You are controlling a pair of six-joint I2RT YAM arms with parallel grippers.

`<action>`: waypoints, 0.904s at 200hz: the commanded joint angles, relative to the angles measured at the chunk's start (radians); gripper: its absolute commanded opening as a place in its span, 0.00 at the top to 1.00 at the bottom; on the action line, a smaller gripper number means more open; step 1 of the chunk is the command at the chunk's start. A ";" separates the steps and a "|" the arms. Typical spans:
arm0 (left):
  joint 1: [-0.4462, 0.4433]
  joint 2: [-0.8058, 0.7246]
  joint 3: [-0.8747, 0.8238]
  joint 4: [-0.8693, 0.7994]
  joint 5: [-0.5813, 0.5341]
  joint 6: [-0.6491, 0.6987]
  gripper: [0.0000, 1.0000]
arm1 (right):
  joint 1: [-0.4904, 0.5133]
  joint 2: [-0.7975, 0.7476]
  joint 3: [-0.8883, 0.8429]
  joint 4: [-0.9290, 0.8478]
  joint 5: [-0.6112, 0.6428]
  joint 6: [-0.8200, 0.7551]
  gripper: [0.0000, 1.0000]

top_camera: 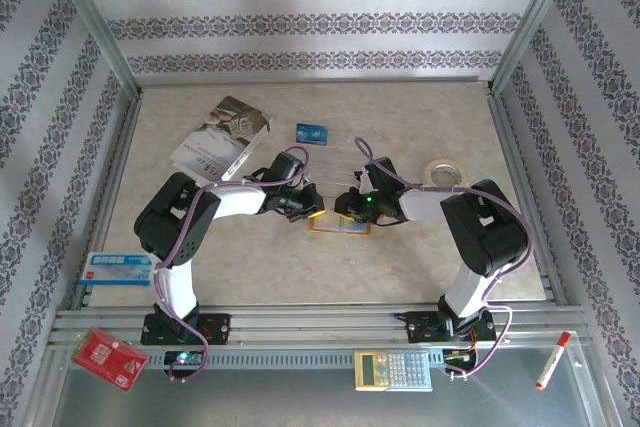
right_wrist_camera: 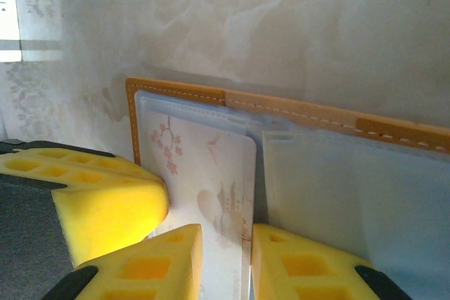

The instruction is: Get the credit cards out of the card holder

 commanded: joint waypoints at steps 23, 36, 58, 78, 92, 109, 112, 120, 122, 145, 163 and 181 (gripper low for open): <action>0.021 0.079 -0.083 -0.145 -0.041 -0.016 0.93 | -0.012 -0.003 -0.032 0.071 -0.089 -0.011 0.74; 0.024 0.083 -0.084 -0.143 -0.032 -0.014 0.93 | -0.021 -0.015 -0.041 0.092 -0.114 -0.017 0.74; 0.042 0.093 -0.096 -0.125 -0.008 -0.013 0.93 | -0.037 -0.025 -0.070 0.180 -0.177 -0.011 0.77; 0.055 0.105 -0.106 -0.101 0.019 -0.019 0.94 | -0.045 -0.033 -0.094 0.261 -0.220 0.004 0.79; 0.060 0.114 -0.110 -0.081 0.038 -0.023 0.95 | -0.047 -0.037 -0.105 0.301 -0.235 0.017 0.80; 0.062 0.119 -0.113 -0.079 0.046 -0.022 0.95 | -0.047 -0.036 -0.111 0.325 -0.241 0.026 0.82; 0.064 0.120 -0.113 -0.077 0.048 -0.022 0.95 | -0.049 -0.036 -0.113 0.328 -0.240 0.028 0.82; 0.065 0.123 -0.115 -0.071 0.055 -0.024 0.95 | -0.049 -0.034 -0.116 0.337 -0.240 0.033 0.83; 0.066 0.124 -0.115 -0.069 0.056 -0.024 0.95 | -0.049 -0.033 -0.117 0.340 -0.240 0.034 0.83; 0.072 0.131 -0.126 -0.052 0.066 -0.030 0.95 | -0.054 -0.031 -0.128 0.357 -0.239 0.044 0.84; 0.079 0.134 -0.133 -0.042 0.073 -0.033 0.96 | -0.061 -0.037 -0.140 0.376 -0.239 0.052 0.87; 0.085 0.137 -0.136 -0.034 0.078 -0.033 0.96 | -0.063 -0.046 -0.145 0.383 -0.242 0.052 0.88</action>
